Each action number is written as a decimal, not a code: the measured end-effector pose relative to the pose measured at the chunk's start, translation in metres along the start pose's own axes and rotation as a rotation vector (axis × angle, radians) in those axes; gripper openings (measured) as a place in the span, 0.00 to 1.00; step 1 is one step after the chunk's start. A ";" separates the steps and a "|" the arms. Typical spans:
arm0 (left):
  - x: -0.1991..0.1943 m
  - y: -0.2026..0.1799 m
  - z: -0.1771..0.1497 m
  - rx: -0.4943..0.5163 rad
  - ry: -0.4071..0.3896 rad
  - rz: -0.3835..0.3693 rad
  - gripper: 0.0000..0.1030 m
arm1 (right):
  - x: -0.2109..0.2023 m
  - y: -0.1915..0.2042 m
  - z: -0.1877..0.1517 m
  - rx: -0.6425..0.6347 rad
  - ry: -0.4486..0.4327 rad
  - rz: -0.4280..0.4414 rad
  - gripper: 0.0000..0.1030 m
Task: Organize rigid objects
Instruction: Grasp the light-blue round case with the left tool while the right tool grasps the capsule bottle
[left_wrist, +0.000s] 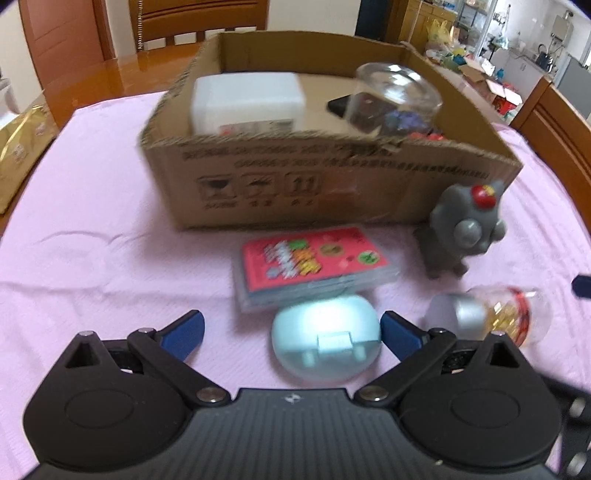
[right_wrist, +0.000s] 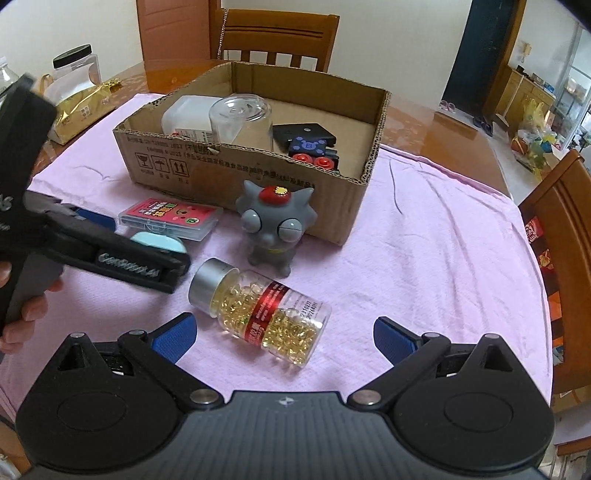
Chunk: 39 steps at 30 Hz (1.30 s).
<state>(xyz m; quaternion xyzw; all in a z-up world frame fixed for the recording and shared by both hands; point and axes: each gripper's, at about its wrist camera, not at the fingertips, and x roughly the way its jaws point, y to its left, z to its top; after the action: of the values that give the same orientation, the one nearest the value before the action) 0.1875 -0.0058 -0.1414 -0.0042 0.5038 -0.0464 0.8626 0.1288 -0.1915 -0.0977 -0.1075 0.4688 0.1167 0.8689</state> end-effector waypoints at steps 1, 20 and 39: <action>-0.002 0.005 -0.002 0.008 0.005 0.014 0.98 | 0.001 0.000 0.000 -0.002 0.000 0.003 1.00; -0.013 0.043 -0.018 -0.006 0.021 0.063 0.98 | 0.025 0.027 0.028 0.014 -0.040 -0.044 1.00; -0.006 0.022 -0.001 0.058 -0.044 0.032 0.66 | 0.043 0.012 -0.012 0.114 0.107 -0.049 1.00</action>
<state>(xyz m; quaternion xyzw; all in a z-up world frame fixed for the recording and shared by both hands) 0.1852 0.0165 -0.1376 0.0279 0.4831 -0.0471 0.8738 0.1383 -0.1794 -0.1413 -0.0752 0.5178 0.0628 0.8499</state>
